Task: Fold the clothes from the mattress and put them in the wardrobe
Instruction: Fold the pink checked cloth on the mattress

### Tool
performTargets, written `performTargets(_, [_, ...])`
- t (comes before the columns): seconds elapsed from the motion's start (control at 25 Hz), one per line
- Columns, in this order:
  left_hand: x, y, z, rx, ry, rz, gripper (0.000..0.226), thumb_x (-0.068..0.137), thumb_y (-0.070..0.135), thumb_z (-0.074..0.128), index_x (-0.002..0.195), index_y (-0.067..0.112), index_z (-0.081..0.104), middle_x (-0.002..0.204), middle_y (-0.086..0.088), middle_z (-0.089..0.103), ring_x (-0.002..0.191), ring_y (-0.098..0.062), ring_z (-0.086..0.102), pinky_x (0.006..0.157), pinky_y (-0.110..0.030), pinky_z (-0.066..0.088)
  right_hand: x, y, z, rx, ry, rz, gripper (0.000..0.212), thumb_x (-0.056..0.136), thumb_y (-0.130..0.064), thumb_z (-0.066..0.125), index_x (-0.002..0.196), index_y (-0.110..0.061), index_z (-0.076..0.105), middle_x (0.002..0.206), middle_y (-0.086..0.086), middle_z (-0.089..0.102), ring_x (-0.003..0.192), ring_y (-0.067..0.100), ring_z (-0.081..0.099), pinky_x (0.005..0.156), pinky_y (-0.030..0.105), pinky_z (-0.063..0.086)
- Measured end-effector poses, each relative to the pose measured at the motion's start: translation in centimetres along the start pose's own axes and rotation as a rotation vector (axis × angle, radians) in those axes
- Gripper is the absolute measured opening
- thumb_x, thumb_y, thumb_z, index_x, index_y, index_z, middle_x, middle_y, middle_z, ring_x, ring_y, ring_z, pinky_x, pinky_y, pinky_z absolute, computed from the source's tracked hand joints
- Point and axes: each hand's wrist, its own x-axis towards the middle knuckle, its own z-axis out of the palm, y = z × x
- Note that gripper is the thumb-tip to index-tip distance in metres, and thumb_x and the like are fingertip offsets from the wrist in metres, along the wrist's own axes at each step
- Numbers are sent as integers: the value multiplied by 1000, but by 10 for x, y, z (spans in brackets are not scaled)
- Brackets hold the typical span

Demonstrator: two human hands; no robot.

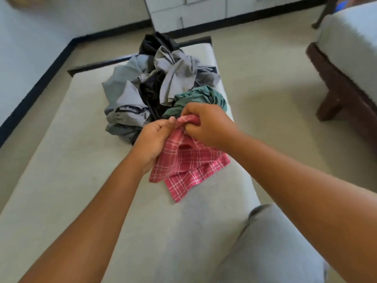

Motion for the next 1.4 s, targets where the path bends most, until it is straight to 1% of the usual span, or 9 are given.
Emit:
performTargets(0.12, [-41, -34, -21, -165, -132, -39, 28, 99, 29, 63, 106, 2, 70, 87, -12, 72, 73, -20, 64, 73, -36, 53, -43, -32, 31, -124, 136, 30, 11, 82, -11, 65, 90, -19, 66, 71, -7, 60, 65, 11, 53, 60, 34, 46])
performTargets(0.32, [-88, -63, -44, -658, -130, -161, 29, 103, 29, 56, 104, 4, 71, 90, -12, 75, 82, -23, 69, 88, -42, 58, -64, -86, 69, -259, 221, -21, 8, 83, -16, 77, 90, -15, 78, 95, 1, 68, 89, 17, 58, 82, 30, 47])
performTargets(0.48, [-102, -62, -64, -785, 22, -265, 12, 91, 21, 72, 85, 11, 71, 76, -6, 68, 72, -20, 63, 92, -41, 54, -68, -113, 84, -239, 140, 32, 8, 92, -23, 71, 97, -17, 69, 83, -2, 70, 76, 16, 61, 65, 32, 46])
performTargets(0.64, [-105, -44, -84, -712, 199, -188, 17, 95, 13, 66, 79, 11, 67, 59, -3, 64, 52, -14, 61, 57, -25, 55, -57, -119, 83, 17, 216, 131, 12, 90, -21, 77, 101, -24, 80, 99, -13, 75, 74, -6, 64, 67, 4, 47])
performTargets(0.76, [-100, -25, -105, -732, 374, -114, 5, 93, 7, 69, 88, 6, 69, 70, -9, 70, 59, -20, 68, 54, -31, 59, -53, -112, 57, 279, 316, 277, 20, 94, -12, 70, 88, -30, 76, 91, -5, 76, 73, 7, 73, 65, 20, 60])
performTargets(1.0, [-98, -1, -160, -473, 617, 119, 21, 101, 2, 57, 118, 11, 65, 94, -9, 67, 74, -12, 66, 66, -25, 61, -42, -73, 0, 120, 477, 366, 9, 105, -22, 53, 109, -18, 61, 95, 1, 68, 84, 22, 67, 67, 38, 57])
performTargets(1.16, [-96, 15, -198, -203, 588, 238, 30, 99, 6, 64, 127, 11, 69, 118, -7, 73, 102, -14, 73, 89, -29, 60, -23, -67, -34, 321, 449, 398, 13, 105, -23, 56, 106, -18, 68, 88, 6, 73, 62, 12, 65, 56, 29, 57])
performTargets(1.28, [-87, 32, -218, 243, 740, 328, 34, 93, 12, 73, 126, 16, 71, 111, 3, 75, 97, -8, 72, 89, -22, 56, -2, -76, -58, 534, 433, 375, 16, 102, -15, 60, 90, -19, 69, 99, 12, 75, 76, 18, 72, 77, 36, 64])
performTargets(1.4, [-74, 54, -235, 585, 1000, 455, 19, 95, 15, 68, 111, 10, 77, 108, -8, 75, 95, -17, 69, 86, -24, 52, 24, -93, -69, 466, 475, 265, 21, 99, -21, 63, 81, -25, 71, 91, 7, 71, 84, 23, 65, 92, 47, 59])
